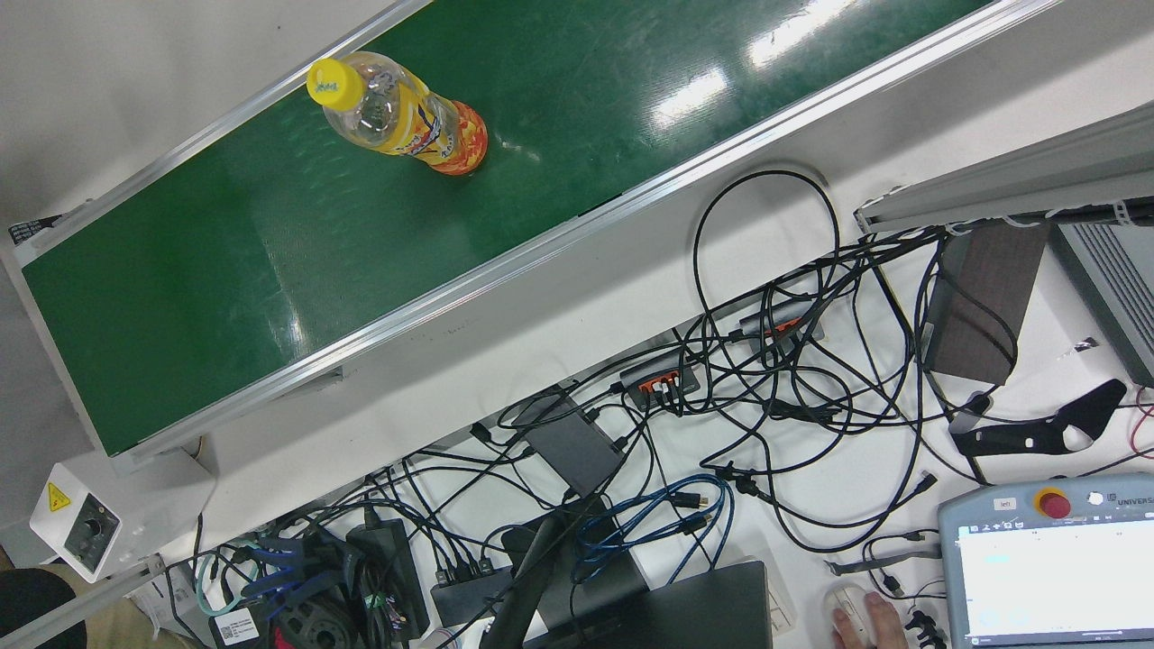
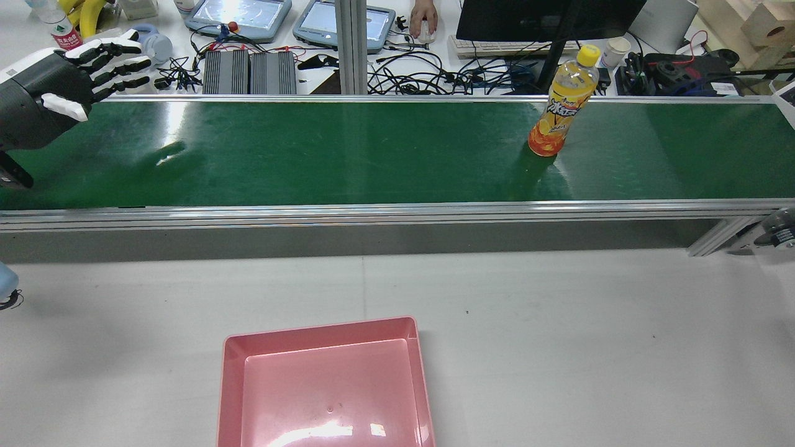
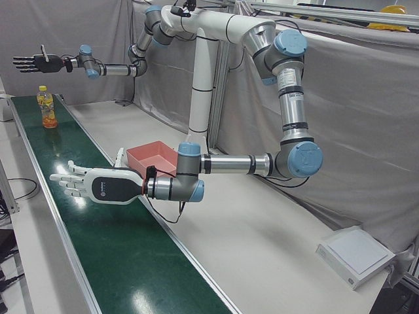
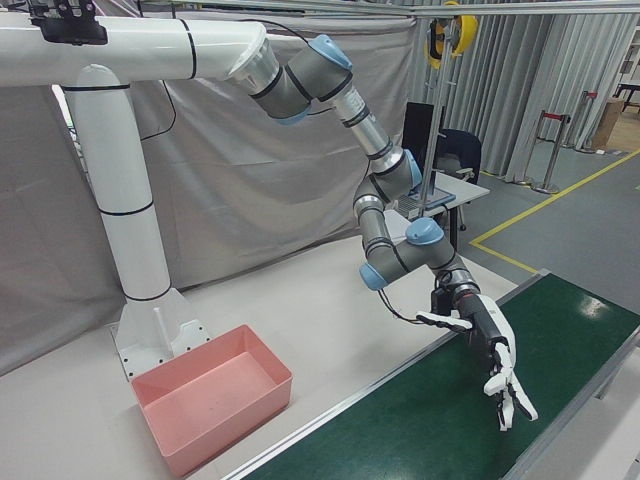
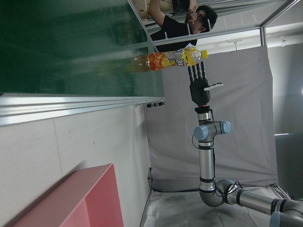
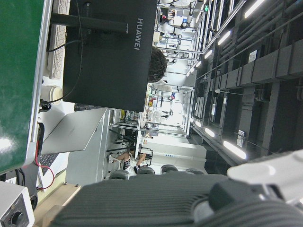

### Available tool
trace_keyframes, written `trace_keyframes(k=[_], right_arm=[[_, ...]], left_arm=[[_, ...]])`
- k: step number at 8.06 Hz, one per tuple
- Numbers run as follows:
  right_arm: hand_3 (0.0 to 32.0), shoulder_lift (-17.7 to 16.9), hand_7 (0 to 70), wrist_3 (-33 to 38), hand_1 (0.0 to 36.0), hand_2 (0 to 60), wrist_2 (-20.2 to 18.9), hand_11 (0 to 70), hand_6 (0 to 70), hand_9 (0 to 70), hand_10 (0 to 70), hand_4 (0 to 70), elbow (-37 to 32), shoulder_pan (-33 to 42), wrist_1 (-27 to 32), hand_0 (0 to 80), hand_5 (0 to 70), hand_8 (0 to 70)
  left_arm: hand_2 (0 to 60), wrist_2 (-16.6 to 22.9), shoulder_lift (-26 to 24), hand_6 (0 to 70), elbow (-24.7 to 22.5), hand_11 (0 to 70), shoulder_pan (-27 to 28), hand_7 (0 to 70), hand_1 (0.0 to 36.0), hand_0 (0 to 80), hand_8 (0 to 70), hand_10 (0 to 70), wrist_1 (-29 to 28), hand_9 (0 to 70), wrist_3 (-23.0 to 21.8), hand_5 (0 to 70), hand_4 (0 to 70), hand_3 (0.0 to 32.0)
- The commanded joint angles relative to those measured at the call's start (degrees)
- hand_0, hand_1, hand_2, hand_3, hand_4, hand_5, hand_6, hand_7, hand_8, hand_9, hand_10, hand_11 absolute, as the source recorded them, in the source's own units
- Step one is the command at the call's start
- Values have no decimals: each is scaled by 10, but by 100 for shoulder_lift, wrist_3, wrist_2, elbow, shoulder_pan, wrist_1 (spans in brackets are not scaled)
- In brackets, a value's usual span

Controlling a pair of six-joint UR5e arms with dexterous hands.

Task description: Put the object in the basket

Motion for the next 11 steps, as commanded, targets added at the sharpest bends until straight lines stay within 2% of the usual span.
trace_keyframes(k=[1, 11], right_arm=[[0, 0, 0, 0, 0, 0, 0, 0, 0, 0, 0, 0, 0, 0, 0, 0, 0, 0], [0, 0, 0, 0, 0, 0, 0, 0, 0, 0, 0, 0, 0, 0, 0, 0, 0, 0]], left_arm=[[0, 0, -8, 27, 0, 129, 1, 17, 64, 488, 109, 83, 0, 113, -5, 288, 135, 54], [0, 0, -8, 30, -9, 132, 1, 18, 62, 486, 111, 85, 0, 115, -5, 292, 136, 48]])
